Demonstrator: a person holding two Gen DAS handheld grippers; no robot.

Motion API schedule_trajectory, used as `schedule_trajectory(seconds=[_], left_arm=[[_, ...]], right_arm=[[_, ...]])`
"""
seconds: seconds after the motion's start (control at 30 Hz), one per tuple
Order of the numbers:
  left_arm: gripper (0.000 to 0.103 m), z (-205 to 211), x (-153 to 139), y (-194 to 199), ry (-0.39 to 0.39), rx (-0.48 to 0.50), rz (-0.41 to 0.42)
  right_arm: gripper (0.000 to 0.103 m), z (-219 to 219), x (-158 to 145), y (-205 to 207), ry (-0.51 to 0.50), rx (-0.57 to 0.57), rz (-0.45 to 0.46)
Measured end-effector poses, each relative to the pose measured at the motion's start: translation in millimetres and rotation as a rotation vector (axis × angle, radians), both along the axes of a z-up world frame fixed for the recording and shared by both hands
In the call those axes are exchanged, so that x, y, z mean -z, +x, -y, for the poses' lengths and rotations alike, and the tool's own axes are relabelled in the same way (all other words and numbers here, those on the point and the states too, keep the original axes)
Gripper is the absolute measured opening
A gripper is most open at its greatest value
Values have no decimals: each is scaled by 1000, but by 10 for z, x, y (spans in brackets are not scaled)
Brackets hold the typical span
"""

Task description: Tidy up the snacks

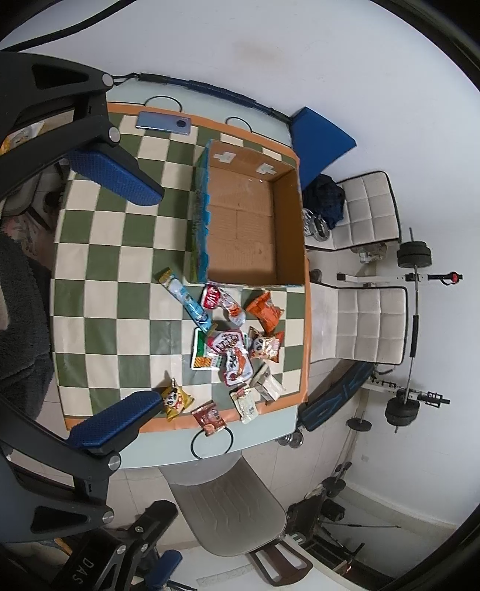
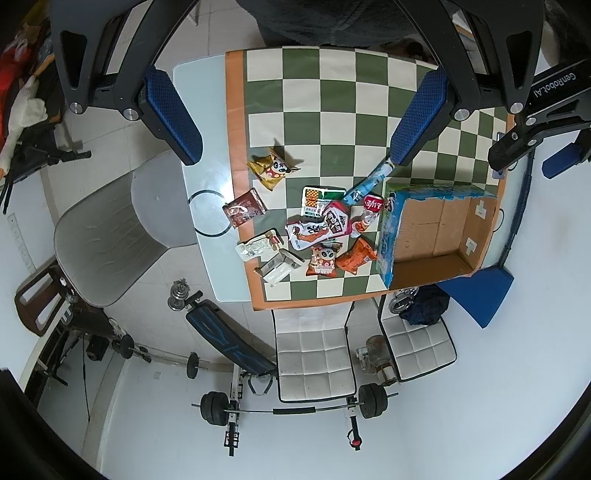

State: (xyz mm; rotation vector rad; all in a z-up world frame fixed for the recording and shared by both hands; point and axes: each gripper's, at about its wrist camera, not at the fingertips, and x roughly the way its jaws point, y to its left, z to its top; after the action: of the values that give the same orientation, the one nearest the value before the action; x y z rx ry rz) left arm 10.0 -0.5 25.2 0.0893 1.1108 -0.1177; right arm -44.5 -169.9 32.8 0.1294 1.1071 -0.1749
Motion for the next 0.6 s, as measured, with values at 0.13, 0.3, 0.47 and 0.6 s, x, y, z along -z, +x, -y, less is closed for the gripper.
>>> schedule_trajectory(seconds=[0.13,0.3,0.47,0.6], left_arm=[[103,66,148,207,57,46,63],[103,292,589,683,169,178,75],[103,644,1191,1167,270,350,-3],[103,1017,1777,1558,356,492,-92]], right_arm=[[103,76,136,81,31,59,-15],[103,415,658,277,118,189,-79],[103,729,1564,608,248,305,-199],[103,973,2378,833,370,379,-320]])
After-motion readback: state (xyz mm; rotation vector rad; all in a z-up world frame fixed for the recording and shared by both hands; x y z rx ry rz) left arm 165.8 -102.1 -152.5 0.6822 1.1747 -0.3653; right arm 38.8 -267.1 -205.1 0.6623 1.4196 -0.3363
